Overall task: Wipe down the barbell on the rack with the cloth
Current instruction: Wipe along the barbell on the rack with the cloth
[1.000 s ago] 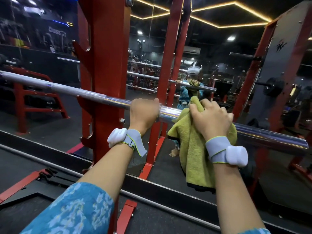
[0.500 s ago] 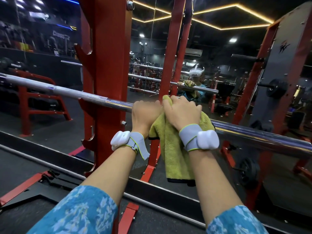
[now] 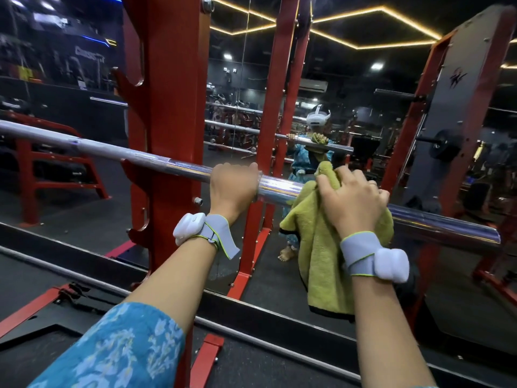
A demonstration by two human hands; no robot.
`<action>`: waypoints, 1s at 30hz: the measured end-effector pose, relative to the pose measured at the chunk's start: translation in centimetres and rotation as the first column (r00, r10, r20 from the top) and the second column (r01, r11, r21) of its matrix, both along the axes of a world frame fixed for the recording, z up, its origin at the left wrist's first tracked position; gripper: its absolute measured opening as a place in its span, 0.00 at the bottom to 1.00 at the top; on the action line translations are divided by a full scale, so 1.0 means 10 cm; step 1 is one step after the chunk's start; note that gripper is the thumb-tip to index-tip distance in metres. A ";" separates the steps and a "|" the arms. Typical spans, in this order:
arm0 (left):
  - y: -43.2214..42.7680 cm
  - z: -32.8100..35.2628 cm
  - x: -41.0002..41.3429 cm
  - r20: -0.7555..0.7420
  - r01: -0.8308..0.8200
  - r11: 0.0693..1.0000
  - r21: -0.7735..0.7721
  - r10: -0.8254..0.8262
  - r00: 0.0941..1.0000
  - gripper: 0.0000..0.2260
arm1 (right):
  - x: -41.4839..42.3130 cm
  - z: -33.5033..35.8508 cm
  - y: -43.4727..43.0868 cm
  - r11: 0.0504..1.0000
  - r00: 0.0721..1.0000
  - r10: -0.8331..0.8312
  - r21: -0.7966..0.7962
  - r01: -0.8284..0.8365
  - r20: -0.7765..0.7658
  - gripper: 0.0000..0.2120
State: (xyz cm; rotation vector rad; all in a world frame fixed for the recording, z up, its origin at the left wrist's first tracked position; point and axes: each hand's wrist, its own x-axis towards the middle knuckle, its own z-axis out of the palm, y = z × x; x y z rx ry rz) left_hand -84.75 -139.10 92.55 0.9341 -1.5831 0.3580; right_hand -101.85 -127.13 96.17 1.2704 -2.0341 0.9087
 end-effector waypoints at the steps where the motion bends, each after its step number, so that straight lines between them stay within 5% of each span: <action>1: 0.00 0.00 0.00 -0.002 -0.003 1.000 0.006 0.003 1.000 0.26 | 0.02 -0.04 0.00 0.999 1.000 -0.019 -0.032 0.019 -0.012 0.27; 6: -0.01 0.00 0.00 0.000 -0.018 1.000 0.017 0.018 1.000 0.26 | 0.34 -0.25 -0.10 0.979 0.991 -0.006 -0.204 -0.021 -0.134 0.22; 16: 0.01 0.02 0.02 0.016 0.014 1.000 -0.001 -0.013 1.000 0.24 | 0.67 -0.30 -0.35 0.958 0.924 0.186 -0.148 -0.246 -0.333 0.22; 20: 0.01 0.01 0.02 0.038 -0.004 0.999 0.033 0.003 0.999 0.26 | 0.45 -0.54 -0.30 0.947 0.891 0.132 -0.210 -0.242 -0.434 0.24; 25: 0.05 0.03 0.02 0.033 -0.014 0.999 0.041 0.013 0.999 0.27 | 0.39 -0.79 -0.17 0.939 0.895 0.101 -0.256 -0.230 -0.434 0.22; 30: 0.08 0.05 0.02 0.043 -0.020 0.998 0.065 0.017 0.999 0.28 | 0.41 -1.14 -0.06 0.819 0.878 0.408 -0.325 -0.473 -0.251 0.19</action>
